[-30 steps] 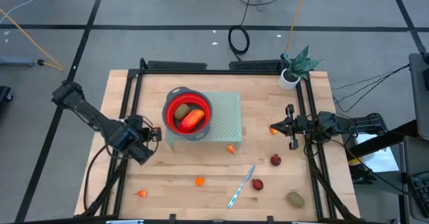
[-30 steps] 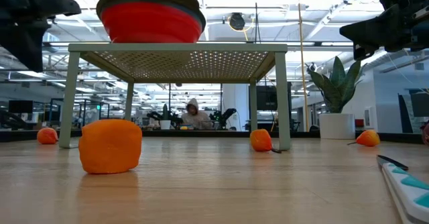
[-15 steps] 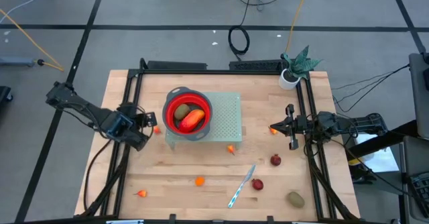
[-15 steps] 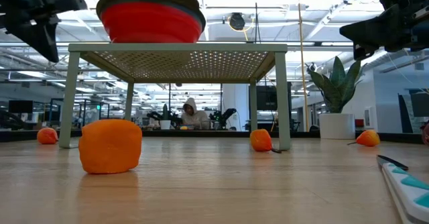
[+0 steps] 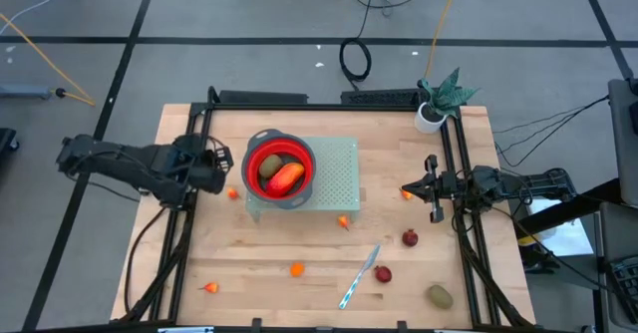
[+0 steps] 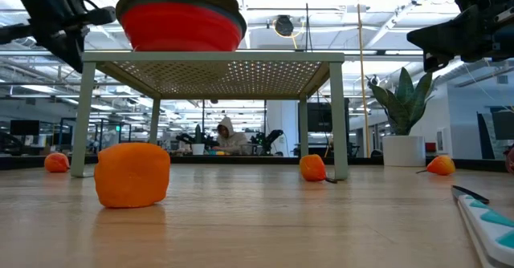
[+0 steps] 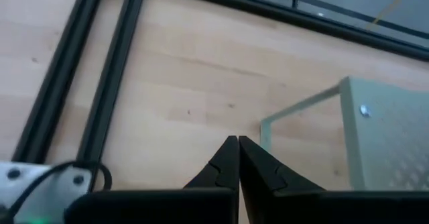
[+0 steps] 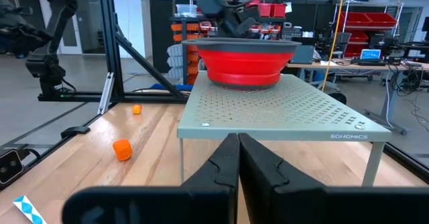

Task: Pick & Place Fruit
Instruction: Put the orange pear into the red strainer bowl on the shelf

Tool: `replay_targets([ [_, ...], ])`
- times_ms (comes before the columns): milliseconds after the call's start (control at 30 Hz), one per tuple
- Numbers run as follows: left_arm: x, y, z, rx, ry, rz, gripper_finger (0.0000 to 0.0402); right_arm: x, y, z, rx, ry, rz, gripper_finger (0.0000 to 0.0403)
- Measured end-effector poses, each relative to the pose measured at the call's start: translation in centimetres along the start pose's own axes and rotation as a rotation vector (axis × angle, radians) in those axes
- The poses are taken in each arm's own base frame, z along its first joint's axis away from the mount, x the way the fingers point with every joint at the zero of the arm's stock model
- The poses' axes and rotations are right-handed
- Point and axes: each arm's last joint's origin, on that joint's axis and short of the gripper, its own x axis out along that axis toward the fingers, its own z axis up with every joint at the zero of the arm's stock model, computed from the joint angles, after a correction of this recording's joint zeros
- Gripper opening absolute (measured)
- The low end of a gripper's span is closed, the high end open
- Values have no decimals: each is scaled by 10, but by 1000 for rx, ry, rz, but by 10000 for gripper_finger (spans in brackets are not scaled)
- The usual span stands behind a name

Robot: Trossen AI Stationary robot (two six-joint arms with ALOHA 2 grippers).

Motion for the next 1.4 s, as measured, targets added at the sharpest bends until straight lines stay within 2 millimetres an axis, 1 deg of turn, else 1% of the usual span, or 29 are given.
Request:
replay_targets([
  [100, 6, -2, 8, 13, -16, 30, 9, 0, 0, 0, 0, 0, 0, 0],
  [267, 15, -4, 22, 33, -33, 69, 2, 0, 0, 0, 0, 0, 0, 0],
  [400, 23, -6, 34, 64, -4, 82, 9, 0, 0, 0, 0, 0, 0, 0],
  [600, 36, -8, 53, 77, 29, 83, 3, 0, 0, 0, 1, -4, 0, 0],
  [733, 43, -4, 65, 70, 56, 91, 11, 0, 0, 0, 1, -4, 0, 0],
  [900, 55, -2, 78, 85, 120, 79, 2, 0, 0, 0, 1, -4, 0, 0],
  [1167, 87, -5, 90, 133, 267, 122, 18, 0, 0, 0, 37, -3, 0, 0],
  [1300, 101, -4, 93, 146, 336, 131, 15, 0, 0, 0, 55, -3, 0, 0],
  [1400, 105, -2, 96, 155, 363, 129, 5, 0, 0, 0, 55, -3, 0, 0],
])
